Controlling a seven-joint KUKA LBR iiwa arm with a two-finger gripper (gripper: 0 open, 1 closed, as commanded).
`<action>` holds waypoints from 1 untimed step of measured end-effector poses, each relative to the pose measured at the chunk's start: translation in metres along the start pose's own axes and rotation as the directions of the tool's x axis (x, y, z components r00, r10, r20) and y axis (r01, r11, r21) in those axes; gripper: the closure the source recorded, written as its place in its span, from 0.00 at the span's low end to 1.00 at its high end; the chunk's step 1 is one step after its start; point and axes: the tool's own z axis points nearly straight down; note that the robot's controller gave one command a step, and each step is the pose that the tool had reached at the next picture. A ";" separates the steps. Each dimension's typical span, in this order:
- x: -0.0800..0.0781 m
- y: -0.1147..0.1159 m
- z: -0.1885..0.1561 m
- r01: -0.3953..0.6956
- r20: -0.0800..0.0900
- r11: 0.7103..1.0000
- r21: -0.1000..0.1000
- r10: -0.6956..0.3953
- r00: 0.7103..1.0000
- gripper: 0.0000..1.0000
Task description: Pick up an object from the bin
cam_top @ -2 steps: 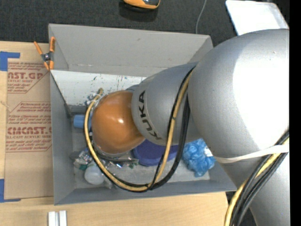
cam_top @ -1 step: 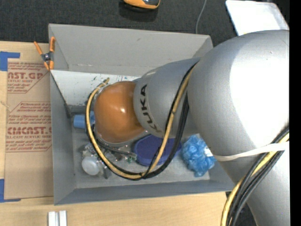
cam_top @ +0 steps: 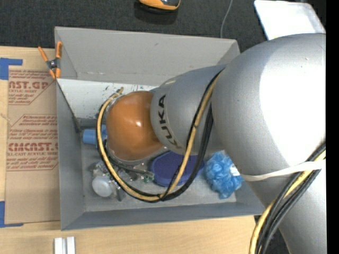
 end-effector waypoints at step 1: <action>0.000 0.001 -0.010 0.000 0.000 1.000 0.000 0.000 1.000 1.00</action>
Offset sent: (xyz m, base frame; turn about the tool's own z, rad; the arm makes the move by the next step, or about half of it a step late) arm -0.0003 0.0000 0.0173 0.0000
